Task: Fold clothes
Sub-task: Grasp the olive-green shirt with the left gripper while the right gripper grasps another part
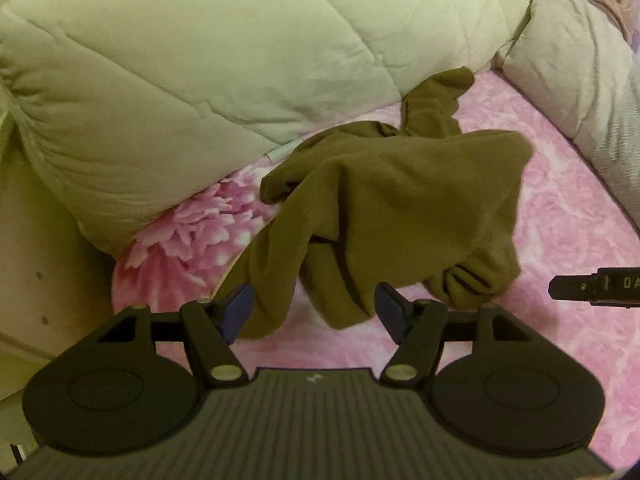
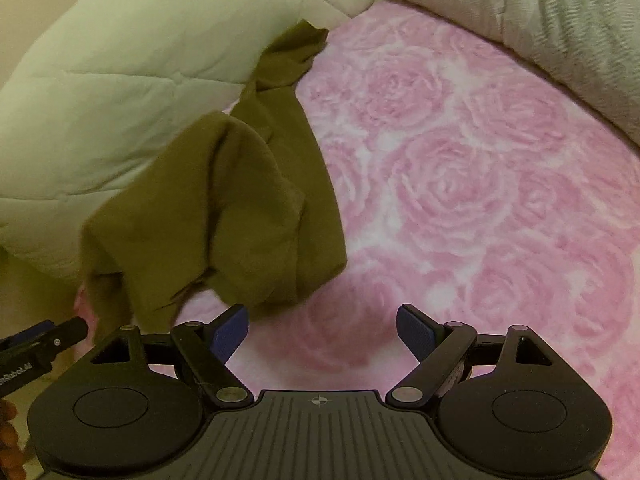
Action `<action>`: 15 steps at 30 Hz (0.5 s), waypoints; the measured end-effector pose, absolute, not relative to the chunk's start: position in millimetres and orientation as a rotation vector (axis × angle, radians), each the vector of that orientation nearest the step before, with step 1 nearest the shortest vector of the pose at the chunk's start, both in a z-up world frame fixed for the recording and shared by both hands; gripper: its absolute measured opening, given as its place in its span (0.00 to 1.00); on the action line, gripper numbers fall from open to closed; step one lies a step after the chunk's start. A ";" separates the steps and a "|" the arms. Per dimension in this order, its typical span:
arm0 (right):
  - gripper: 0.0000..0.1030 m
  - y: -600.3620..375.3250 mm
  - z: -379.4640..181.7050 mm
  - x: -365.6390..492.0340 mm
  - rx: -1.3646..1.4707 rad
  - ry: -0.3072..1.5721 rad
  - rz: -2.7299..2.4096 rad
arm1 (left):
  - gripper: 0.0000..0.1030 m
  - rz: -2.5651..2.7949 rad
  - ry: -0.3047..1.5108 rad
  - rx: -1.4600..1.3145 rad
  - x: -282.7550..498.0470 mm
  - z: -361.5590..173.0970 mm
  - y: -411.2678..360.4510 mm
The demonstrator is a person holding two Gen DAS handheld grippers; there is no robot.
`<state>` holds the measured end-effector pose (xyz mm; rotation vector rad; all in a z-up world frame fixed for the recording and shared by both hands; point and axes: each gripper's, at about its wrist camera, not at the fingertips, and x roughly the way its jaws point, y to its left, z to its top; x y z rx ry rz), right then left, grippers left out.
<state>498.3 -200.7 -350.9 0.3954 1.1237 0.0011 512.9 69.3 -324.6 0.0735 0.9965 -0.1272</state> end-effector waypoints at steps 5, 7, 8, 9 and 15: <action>0.49 -199.0 -395.4 525.5 0.436 1.132 -0.003 | 0.62 -0.118 0.983 0.081 531.5 -358.7 72.0; 0.49 -199.9 -412.1 532.4 0.479 1.134 -0.015 | 0.62 -0.117 0.976 0.078 536.3 -369.0 72.9; 0.50 -201.6 -419.0 534.4 0.516 1.122 -0.012 | 0.62 -0.121 0.971 0.072 537.5 -373.3 73.5; 0.58 -203.3 -423.8 536.2 0.528 1.098 0.008 | 0.62 -0.125 0.971 0.067 538.9 -377.6 73.9; 0.05 -206.7 -430.6 540.0 0.684 1.040 0.138 | 0.06 -0.197 1.014 0.041 541.8 -391.4 72.2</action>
